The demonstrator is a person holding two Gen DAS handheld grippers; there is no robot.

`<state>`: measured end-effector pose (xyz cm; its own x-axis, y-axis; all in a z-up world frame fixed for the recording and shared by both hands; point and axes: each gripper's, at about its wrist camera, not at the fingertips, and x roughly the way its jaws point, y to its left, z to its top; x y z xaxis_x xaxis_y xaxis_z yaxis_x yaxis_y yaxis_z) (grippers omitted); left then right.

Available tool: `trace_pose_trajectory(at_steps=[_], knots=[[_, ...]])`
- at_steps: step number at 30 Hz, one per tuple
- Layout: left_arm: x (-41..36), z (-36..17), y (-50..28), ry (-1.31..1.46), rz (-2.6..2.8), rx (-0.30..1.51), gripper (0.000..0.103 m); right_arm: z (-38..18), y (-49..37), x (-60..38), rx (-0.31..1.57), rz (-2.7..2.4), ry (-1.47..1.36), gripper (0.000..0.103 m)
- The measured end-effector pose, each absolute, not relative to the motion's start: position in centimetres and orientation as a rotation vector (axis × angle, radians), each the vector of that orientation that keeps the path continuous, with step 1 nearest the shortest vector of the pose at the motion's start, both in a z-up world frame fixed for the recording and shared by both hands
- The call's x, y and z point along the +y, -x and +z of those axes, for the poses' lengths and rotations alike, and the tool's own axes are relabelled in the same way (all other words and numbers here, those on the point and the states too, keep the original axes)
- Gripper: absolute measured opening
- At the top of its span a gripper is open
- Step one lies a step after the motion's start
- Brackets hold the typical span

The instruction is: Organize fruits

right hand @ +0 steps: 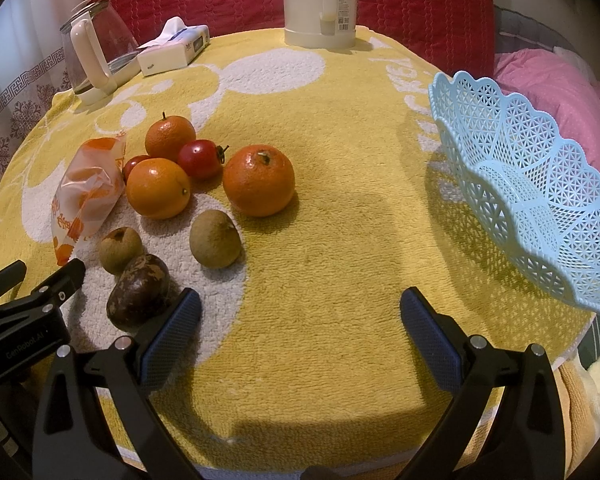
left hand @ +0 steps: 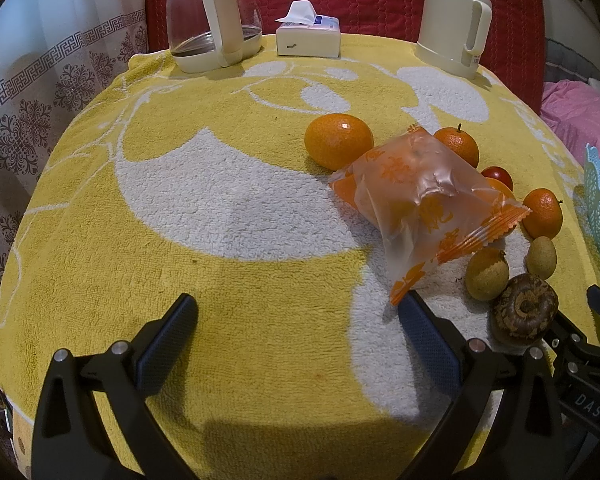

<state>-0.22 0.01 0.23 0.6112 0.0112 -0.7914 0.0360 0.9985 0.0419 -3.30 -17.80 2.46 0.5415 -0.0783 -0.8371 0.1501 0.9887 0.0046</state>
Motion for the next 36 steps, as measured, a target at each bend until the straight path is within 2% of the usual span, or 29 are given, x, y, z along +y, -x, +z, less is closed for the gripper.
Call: trace_pose_trajectory(at_steps=[27,36], knots=[[0.3,0.1,0.1,-0.038,-0.028,0.911,0.098,2.3,3.4,-17.9,0.988,-0.123,-0.081,0.101],[1.3,0.8,0.5,0.047,-0.090,0.876,0.098,2.4,3.0,-18.0,1.020,-0.093,-0.064,0.101]])
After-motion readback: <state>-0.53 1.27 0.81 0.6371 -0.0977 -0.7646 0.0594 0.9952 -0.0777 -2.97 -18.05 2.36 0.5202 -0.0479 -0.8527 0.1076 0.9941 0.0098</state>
